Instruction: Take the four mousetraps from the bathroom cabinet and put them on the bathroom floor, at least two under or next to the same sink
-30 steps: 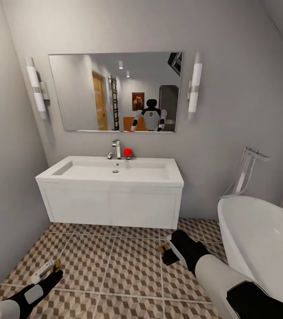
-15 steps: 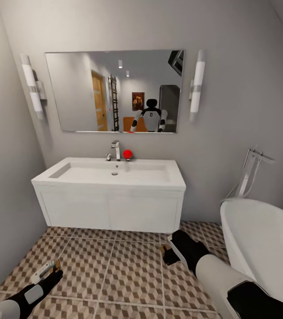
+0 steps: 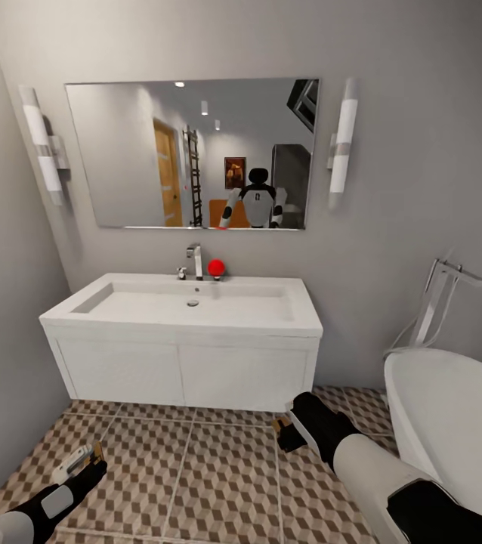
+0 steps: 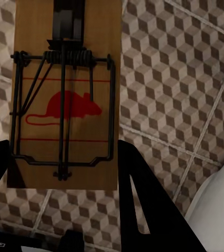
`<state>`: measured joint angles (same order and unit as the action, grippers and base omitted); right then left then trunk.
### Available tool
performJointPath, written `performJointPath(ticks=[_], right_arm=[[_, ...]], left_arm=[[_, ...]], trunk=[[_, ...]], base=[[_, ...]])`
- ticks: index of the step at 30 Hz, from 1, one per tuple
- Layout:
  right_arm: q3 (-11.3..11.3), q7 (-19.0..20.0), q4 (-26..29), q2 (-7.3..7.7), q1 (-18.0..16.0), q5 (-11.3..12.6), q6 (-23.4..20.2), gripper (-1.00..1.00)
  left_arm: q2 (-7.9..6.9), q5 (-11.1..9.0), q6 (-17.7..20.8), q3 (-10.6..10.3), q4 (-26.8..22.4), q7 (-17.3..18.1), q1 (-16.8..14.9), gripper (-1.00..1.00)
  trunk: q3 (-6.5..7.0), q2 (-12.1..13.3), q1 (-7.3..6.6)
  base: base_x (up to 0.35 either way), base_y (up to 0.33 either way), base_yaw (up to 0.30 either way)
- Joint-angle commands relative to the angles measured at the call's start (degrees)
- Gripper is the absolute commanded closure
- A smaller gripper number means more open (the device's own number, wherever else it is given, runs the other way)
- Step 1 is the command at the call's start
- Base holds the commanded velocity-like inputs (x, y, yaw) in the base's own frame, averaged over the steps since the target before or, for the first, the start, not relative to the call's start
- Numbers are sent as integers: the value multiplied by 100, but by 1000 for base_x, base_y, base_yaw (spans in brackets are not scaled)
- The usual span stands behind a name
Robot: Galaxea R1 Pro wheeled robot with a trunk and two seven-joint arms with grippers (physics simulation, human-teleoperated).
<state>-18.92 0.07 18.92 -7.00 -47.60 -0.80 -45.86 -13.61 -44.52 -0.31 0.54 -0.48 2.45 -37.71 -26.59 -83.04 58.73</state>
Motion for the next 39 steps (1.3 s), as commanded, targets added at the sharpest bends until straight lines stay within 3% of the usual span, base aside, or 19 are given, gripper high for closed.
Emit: performJointPath(ticks=[1, 6, 9, 12, 16, 22, 26, 29, 39], right_arm=[[-24, 3, 6, 2, -4, 10, -28, 100], [-18, -8, 6, 32, -4, 14, -13, 100], [-11, 26, 3, 206, -4, 31, 112, 100], [73, 51, -4, 467, -4, 169, 411, 100], [150, 59, -79, 632, -4, 454, 677, 100], [187, 47, -336, 730, -4, 643, 903, 100], [194, 16, -574, 807, -4, 686, 1363, 100], [200, 7, -805, 886, -4, 729, 1769, 100], [197, 2, -1016, 1157, -4, 1104, 2111, 100]], left_arm=[[-1, -15, 5, 3, 2, 17, -4, 100], [-1, -7, 36, -5, -17, 6, -4, 100], [4, 93, 42, -22, -25, -10, -4, 100], [6, 431, 46, -180, -28, -8, -3, 100], [7, 834, 56, -338, -30, 7, -7, 100], [7, 1171, 74, -414, -31, 9, -8, 100], [12, 1449, 212, -417, -37, 10, -7, 100], [15, 1644, 519, -413, -172, 16, -5, 100], [23, 1759, 885, -411, -632, 18, -4, 100]], trunk=[[-6, -3, 0], [-6, -3, 0], [-6, -3, 0], [-6, -3, 0], [-6, -3, 0], [-6, -3, 0], [-6, -3, 0], [-6, -3, 0], [-6, -3, 0]], base=[[34, 0, 0], [15, 0, 0], [4, 0, 0], [1, 0, 0], [0, 0, 0], [0, 0, 0], [0, 0, 0], [0, 0, 0], [0, 0, 0]])
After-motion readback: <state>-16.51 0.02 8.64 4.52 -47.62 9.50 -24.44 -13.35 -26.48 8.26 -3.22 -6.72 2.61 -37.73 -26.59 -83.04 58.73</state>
